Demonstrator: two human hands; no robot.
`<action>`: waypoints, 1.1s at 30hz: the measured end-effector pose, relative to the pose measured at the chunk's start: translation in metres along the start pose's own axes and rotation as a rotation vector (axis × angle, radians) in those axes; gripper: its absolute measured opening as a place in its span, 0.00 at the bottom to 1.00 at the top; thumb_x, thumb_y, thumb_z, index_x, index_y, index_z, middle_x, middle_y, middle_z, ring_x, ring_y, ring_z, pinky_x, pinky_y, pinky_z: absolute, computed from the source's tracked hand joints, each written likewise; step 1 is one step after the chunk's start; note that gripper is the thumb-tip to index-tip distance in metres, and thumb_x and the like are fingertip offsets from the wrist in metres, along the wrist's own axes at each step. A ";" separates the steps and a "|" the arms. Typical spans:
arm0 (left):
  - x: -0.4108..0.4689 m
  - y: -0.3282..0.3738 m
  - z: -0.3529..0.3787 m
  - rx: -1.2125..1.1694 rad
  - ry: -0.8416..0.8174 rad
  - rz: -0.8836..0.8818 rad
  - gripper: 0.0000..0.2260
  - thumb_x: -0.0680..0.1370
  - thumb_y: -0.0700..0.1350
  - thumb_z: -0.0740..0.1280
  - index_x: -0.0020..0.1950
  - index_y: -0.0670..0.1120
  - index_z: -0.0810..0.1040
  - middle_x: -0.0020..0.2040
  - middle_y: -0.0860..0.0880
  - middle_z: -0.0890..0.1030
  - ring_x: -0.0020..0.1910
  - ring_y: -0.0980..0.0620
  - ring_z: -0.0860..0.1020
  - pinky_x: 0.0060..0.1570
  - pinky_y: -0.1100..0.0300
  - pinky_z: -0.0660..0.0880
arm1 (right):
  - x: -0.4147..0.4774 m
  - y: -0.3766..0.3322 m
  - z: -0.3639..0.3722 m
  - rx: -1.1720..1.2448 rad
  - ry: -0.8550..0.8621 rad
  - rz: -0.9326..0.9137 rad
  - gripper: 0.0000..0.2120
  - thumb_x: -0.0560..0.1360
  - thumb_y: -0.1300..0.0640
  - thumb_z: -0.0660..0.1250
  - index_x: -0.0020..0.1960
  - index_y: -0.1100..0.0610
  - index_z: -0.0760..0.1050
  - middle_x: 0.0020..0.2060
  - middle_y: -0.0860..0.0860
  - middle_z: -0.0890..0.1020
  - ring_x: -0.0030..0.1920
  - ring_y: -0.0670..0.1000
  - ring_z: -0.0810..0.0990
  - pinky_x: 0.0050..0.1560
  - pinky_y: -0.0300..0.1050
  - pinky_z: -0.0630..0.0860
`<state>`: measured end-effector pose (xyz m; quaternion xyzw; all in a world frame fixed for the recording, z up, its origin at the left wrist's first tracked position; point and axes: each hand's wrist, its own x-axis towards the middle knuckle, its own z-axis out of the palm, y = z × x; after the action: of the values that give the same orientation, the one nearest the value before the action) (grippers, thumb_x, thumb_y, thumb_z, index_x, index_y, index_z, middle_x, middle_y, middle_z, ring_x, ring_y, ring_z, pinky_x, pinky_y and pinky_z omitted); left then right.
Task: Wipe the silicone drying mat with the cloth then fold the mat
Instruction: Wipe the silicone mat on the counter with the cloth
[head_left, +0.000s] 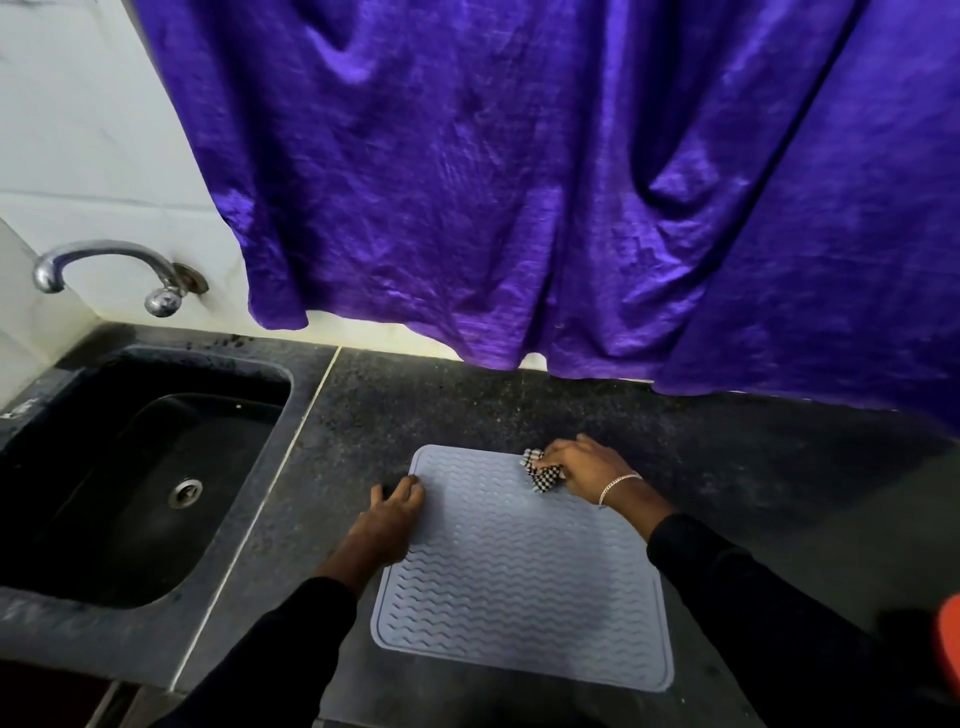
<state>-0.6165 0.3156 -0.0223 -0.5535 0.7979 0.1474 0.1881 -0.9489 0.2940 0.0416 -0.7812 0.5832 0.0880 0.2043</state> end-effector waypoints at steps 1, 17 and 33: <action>0.000 0.000 0.000 -0.004 0.000 -0.001 0.34 0.75 0.38 0.66 0.78 0.42 0.55 0.80 0.46 0.53 0.72 0.30 0.62 0.73 0.42 0.65 | 0.002 -0.003 0.003 0.003 -0.002 -0.004 0.28 0.75 0.64 0.63 0.69 0.39 0.73 0.67 0.41 0.74 0.62 0.54 0.73 0.66 0.51 0.72; -0.004 0.000 -0.002 -0.012 -0.019 0.012 0.34 0.75 0.37 0.65 0.79 0.43 0.54 0.81 0.47 0.51 0.73 0.29 0.59 0.68 0.42 0.72 | -0.021 0.030 0.002 0.061 0.062 0.088 0.24 0.75 0.59 0.66 0.66 0.38 0.75 0.66 0.39 0.76 0.59 0.53 0.75 0.64 0.50 0.73; -0.005 -0.001 -0.003 0.051 0.059 0.053 0.36 0.75 0.38 0.67 0.80 0.41 0.54 0.81 0.43 0.51 0.78 0.41 0.59 0.77 0.45 0.58 | -0.043 0.057 0.013 0.042 0.076 0.174 0.25 0.76 0.63 0.62 0.68 0.40 0.75 0.69 0.41 0.74 0.65 0.55 0.73 0.71 0.46 0.67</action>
<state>-0.6146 0.3178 -0.0175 -0.5310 0.8211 0.1154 0.1748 -1.0147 0.3233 0.0336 -0.7261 0.6578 0.0637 0.1900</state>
